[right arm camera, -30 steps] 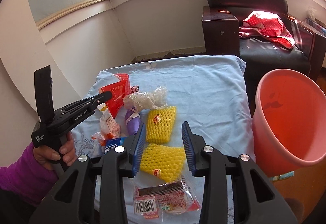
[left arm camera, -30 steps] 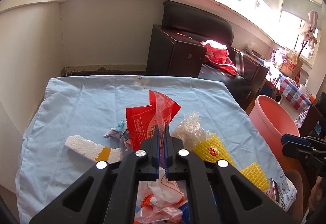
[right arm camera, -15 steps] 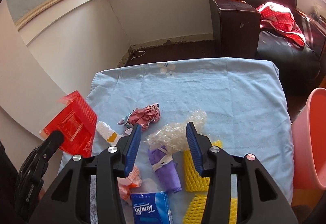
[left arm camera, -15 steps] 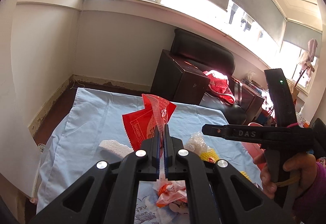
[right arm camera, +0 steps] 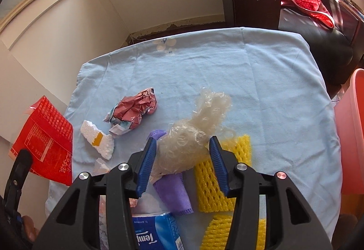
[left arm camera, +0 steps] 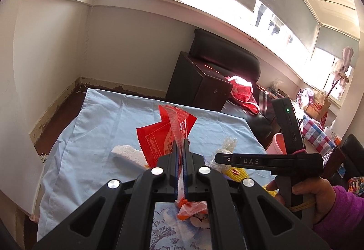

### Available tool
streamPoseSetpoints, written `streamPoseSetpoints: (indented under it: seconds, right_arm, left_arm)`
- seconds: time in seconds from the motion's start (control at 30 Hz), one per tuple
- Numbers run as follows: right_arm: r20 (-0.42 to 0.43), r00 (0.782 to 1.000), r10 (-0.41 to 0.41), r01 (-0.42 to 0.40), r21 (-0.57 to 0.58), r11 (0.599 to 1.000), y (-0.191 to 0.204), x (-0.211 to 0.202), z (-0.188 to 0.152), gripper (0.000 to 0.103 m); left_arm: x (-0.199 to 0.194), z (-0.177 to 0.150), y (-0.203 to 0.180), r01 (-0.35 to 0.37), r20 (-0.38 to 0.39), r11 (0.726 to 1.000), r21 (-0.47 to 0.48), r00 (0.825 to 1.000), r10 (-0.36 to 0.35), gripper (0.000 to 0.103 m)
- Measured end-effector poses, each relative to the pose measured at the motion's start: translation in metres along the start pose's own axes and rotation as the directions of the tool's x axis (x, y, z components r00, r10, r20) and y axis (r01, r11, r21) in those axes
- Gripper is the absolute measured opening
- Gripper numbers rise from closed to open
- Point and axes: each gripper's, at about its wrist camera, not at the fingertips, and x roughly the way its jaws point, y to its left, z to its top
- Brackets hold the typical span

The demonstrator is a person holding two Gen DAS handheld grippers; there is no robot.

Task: Collect trash
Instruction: 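Grasp the red wrapper with the left gripper while the right gripper grasps the clear plastic bag, then carry the red wrapper and clear bag in both grippers into the pink bucket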

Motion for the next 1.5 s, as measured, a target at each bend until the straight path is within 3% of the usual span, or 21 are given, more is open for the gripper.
streamPoseSetpoints:
  seconds: [0.3,0.5,0.93,1.23,1.5]
  right_arm:
    - [0.042,0.997,0.059,-0.058,-0.02,0.998,-0.01,-0.019,-0.018,0.043]
    - [0.138,0.987,0.087,-0.076,-0.086,0.993,-0.006,-0.052,-0.028,0.042]
    - [0.387,0.92,0.06,0.022,-0.204,0.979,-0.016,-0.129,-0.06,0.042]
    - [0.467,0.884,0.01,0.063,-0.141,0.988,-0.048,-0.155,-0.073,0.042]
    - [0.529,0.844,-0.084,0.142,-0.07,0.987,-0.078,-0.178,-0.086,0.042]
  left_arm:
    - [-0.002,0.0,-0.011,0.0,0.003,1.0,0.018,1.0,0.0,0.002]
    - [-0.005,0.001,-0.024,0.004,0.007,0.999,0.037,1.0,-0.004,0.002]
    - [-0.003,0.004,-0.068,0.054,0.017,0.994,0.099,0.998,-0.056,0.002]
    - [0.004,0.005,-0.113,0.113,0.018,0.982,0.15,0.993,-0.117,0.002]
    - [0.016,0.004,-0.16,0.188,-0.005,0.962,0.201,0.982,-0.191,0.002]
